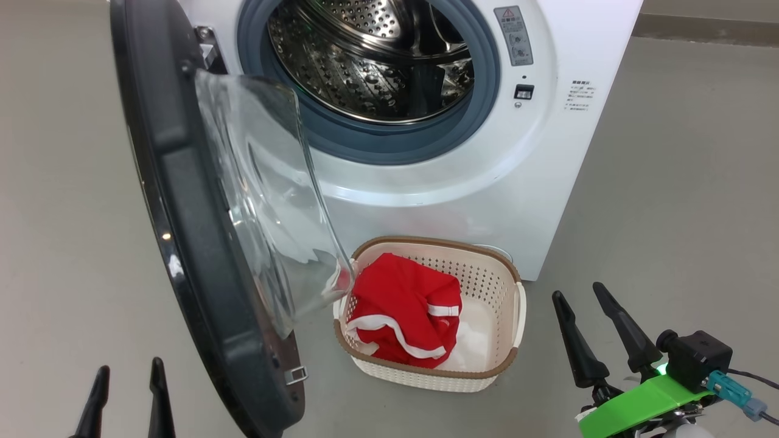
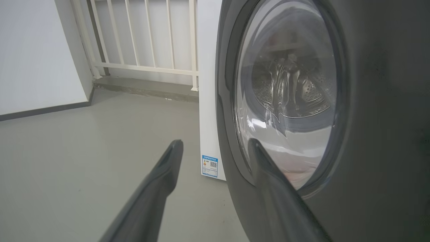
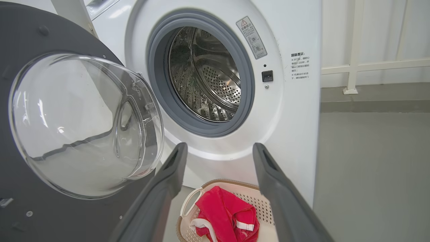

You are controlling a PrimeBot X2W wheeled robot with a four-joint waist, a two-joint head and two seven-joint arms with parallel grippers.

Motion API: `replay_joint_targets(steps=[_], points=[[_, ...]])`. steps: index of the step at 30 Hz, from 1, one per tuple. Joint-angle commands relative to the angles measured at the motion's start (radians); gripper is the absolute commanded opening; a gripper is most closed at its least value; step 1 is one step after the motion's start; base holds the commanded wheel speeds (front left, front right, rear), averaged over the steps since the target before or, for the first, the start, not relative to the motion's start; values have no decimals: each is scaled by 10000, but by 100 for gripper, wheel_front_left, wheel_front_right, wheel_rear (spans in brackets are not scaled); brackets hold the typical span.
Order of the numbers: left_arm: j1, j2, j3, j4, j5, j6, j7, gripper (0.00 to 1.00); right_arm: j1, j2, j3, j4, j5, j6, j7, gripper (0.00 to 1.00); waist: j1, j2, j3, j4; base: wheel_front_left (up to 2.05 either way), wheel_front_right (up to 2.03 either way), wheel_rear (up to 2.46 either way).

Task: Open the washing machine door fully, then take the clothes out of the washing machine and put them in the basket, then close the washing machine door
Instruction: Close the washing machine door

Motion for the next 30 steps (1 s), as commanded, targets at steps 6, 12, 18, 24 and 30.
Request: replay_joint_targets(steps=[6, 12, 18, 24, 30], points=[[-130, 79, 101, -214, -12, 176, -122, 100, -366, -52, 204, -217, -29, 48, -65, 100, 0, 0, 54, -16, 0, 0, 0], [-129, 79, 8, -151, -4, 200, -122, 100, -372, -104, 236, -212, 10, 48, -65, 100, 0, 0, 107, -16, 0, 0, 0], [-229, 78, 9, -90, 8, 180, -122, 100, -461, -236, 231, -138, 122, 48, -65, 100, 0, 0, 158, 20, 0, 0, 0], [-291, 78, 119, 14, 28, 102, -122, 100, -457, -253, 245, -108, 134, 48, -65, 100, 0, 0, 120, 58, 0, 0, 0], [-297, 78, 154, 114, -25, 22, -122, 100, -411, -192, 257, -153, 78, 48, -65, 100, 0, 0, 126, 66, 0, 0, 0]])
